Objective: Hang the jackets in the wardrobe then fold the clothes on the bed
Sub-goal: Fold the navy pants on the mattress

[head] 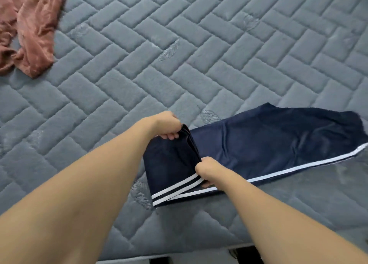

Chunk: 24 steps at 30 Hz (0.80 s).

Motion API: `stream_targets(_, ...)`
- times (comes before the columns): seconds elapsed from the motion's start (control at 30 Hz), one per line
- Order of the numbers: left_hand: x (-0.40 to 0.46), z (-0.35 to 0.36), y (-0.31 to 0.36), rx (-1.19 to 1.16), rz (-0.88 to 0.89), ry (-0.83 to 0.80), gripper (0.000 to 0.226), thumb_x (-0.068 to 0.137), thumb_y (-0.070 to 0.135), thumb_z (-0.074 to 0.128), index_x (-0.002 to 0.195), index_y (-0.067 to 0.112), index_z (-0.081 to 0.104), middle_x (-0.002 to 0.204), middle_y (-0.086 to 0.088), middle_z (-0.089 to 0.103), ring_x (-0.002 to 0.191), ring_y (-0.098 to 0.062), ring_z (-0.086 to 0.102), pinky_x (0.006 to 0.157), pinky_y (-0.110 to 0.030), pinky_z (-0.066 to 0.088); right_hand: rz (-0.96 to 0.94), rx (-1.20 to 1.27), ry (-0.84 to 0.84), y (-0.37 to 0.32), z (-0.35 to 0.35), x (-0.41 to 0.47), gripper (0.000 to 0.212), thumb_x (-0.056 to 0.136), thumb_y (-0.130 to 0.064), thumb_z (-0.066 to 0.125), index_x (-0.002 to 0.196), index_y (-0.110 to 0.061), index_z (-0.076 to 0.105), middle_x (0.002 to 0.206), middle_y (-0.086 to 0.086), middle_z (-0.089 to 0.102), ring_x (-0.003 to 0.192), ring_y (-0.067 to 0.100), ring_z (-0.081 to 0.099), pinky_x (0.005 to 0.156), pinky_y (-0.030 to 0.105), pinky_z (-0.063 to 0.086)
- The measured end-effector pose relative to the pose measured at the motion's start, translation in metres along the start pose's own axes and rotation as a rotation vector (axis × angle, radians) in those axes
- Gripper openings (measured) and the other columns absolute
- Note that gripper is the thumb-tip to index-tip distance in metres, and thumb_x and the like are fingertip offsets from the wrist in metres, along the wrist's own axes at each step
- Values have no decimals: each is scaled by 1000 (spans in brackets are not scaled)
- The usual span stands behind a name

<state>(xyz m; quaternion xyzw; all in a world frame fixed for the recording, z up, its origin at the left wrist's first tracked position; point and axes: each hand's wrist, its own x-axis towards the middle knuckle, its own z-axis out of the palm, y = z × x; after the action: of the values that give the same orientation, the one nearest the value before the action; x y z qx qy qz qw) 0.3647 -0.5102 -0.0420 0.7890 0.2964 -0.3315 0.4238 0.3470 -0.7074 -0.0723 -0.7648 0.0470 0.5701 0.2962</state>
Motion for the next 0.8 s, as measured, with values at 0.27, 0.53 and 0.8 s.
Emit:
stream_targets(0.27, 65, 108, 210, 449, 298, 79, 29, 95, 39, 53, 73, 21, 53, 88, -2, 58, 92, -24, 50, 75, -33, 41, 0, 207, 276, 85, -221, -1, 23, 91, -4, 39, 74, -19, 40, 86, 7, 50, 71, 21, 53, 60, 30, 50)
stream_targets(0.53, 133, 230, 373, 342, 478, 142, 30, 106, 29, 32, 98, 5, 49, 94, -9, 57, 91, -29, 53, 76, -35, 36, 3, 158, 633, 173, -400, 8, 34, 88, -9, 41, 119, -17, 54, 114, 9, 59, 77, 21, 53, 55, 29, 36)
stream_targets(0.8, 203, 318, 445, 350, 517, 130, 30, 106, 33, 31, 90, 11, 45, 77, 1, 52, 75, -22, 50, 68, -34, 32, 70, 217, 859, 230, -467, 25, 30, 91, -13, 35, 117, -10, 52, 112, 8, 61, 92, 27, 56, 73, 37, 45)
